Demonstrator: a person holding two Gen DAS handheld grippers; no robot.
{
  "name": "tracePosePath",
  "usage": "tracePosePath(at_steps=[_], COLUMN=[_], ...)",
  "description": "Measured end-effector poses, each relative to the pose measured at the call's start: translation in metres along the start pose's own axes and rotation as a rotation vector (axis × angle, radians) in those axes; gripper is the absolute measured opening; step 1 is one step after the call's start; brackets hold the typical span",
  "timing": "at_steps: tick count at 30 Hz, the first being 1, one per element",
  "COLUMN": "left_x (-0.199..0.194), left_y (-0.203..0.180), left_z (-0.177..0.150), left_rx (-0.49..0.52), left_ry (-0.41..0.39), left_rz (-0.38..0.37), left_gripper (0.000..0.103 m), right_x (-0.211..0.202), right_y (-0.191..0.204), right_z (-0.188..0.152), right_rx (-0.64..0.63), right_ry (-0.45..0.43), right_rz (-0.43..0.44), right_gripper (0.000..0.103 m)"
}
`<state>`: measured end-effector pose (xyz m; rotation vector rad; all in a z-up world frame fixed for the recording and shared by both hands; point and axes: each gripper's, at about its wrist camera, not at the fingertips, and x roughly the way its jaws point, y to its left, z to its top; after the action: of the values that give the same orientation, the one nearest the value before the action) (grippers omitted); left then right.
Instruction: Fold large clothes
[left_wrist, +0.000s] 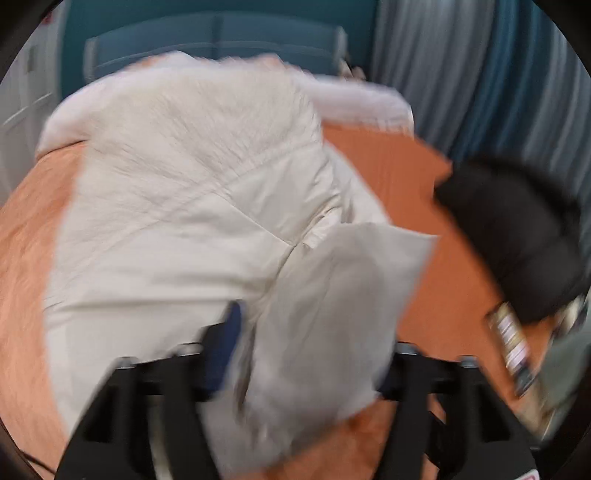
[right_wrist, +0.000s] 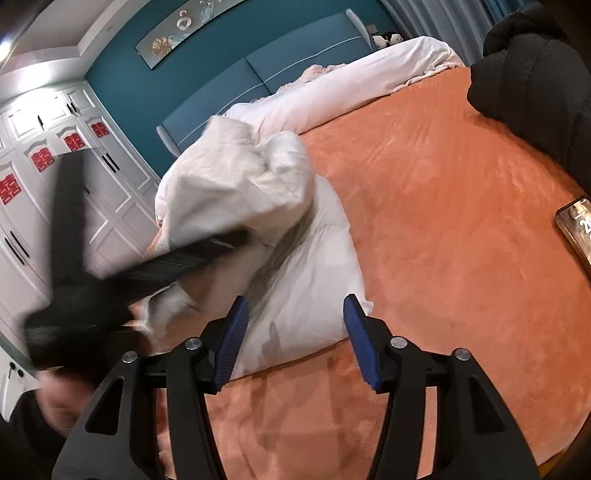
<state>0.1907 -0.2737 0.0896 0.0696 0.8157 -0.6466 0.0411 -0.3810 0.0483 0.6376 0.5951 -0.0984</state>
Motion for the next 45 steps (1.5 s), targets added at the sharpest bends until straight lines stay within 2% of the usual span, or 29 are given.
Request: tracePosePath(at_steps=[2,4,5,7,8,10,11,13,15,17,19,20,21,22,23,24,27,28,31,34,38,42,45], left_x=[-0.040,-0.081,-0.102,-0.119,-0.129,-0.130,-0.123,-0.110,-0.100,-0.087,-0.069,-0.060,-0.051,-0.043,-0.034,-0.027,-0.015,-0.010,0.006,0.017,0.035,0.039,0.020], left_y=[0.011,0.027,0.041,0.059,0.074,0.105,0.121,0.135,0.142,0.135,0.126,0.124,0.121,0.120,0.119,0.120,0.125,0.125,0.118,0.102,0.109,0.112,0.110], left_z=[0.000,0.005,0.007,0.010,0.009,0.009,0.008,0.006,0.002,-0.003,-0.001,0.002,0.000,0.000,0.000,-0.001,-0.003,-0.005,-0.011,-0.013,-0.021,-0.023,-0.017], left_rx=[-0.023,-0.042,-0.069,-0.114,-0.145,-0.231,-0.287,-0.354,-0.389,-0.383,-0.377,-0.381,-0.389,-0.396,-0.404,-0.408,-0.405,-0.395,-0.335,-0.254,-0.271,-0.266,-0.250], left_ry=[-0.075,-0.152,-0.204,-0.259,-0.274,-0.262,-0.225,-0.179,-0.149,-0.136,-0.132,-0.126,-0.119,-0.111,-0.100,-0.095,-0.087,-0.085,-0.089,-0.112,-0.113,-0.098,-0.056], left_rz=[-0.017,0.011,0.073,0.166,0.214,0.275,0.295,0.278,0.285,0.294,0.283,0.285,0.279,0.278,0.286,0.286,0.295,0.286,0.252,0.294,0.305,0.321,0.331], left_gripper=[0.072,0.079,0.083,0.084,0.084,0.084,0.084,0.084,0.083,0.083,0.083,0.083,0.083,0.083,0.082,0.082,0.085,0.086,0.088,0.093,0.098,0.098,0.098], right_x=[0.001,0.006,0.005,0.001,-0.002,-0.002,0.000,0.014,0.036,0.056,0.081,0.100,0.113,0.129,0.137,0.137,0.125,0.127,0.162,0.177,0.190,0.189,0.156], right_y=[-0.002,-0.002,0.003,0.013,0.020,0.037,0.045,0.061,0.075,0.081,0.084,0.084,0.082,0.077,0.075,0.071,0.057,0.045,0.002,-0.017,-0.026,-0.022,-0.013], right_z=[0.001,0.006,0.009,0.024,0.033,0.056,0.067,0.090,0.111,0.128,0.145,0.153,0.155,0.155,0.155,0.153,0.137,0.131,0.106,0.091,0.090,0.096,0.109], right_rx=[0.010,0.004,-0.002,-0.011,-0.018,-0.047,-0.064,-0.106,-0.151,-0.162,-0.124,-0.101,-0.093,-0.090,-0.089,-0.098,-0.131,-0.114,-0.076,-0.065,-0.049,-0.069,-0.004], right_ry=[-0.002,-0.013,-0.022,-0.055,-0.075,-0.116,-0.132,-0.136,-0.127,-0.113,-0.065,-0.010,0.028,0.063,0.082,0.043,-0.045,-0.049,0.020,0.028,0.065,0.117,0.148], right_rz=[0.001,-0.003,-0.001,0.037,0.059,0.081,0.076,0.060,0.009,-0.019,0.008,0.022,0.023,0.028,0.041,0.035,-0.012,-0.024,-0.068,-0.073,-0.054,-0.069,-0.078], right_gripper=[0.053,0.054,0.055,0.060,0.068,0.075,0.078,0.083,0.083,0.083,0.079,0.065,0.036,0.018,0.008,0.006,0.005,0.005,0.005,0.003,0.003,0.004,0.012])
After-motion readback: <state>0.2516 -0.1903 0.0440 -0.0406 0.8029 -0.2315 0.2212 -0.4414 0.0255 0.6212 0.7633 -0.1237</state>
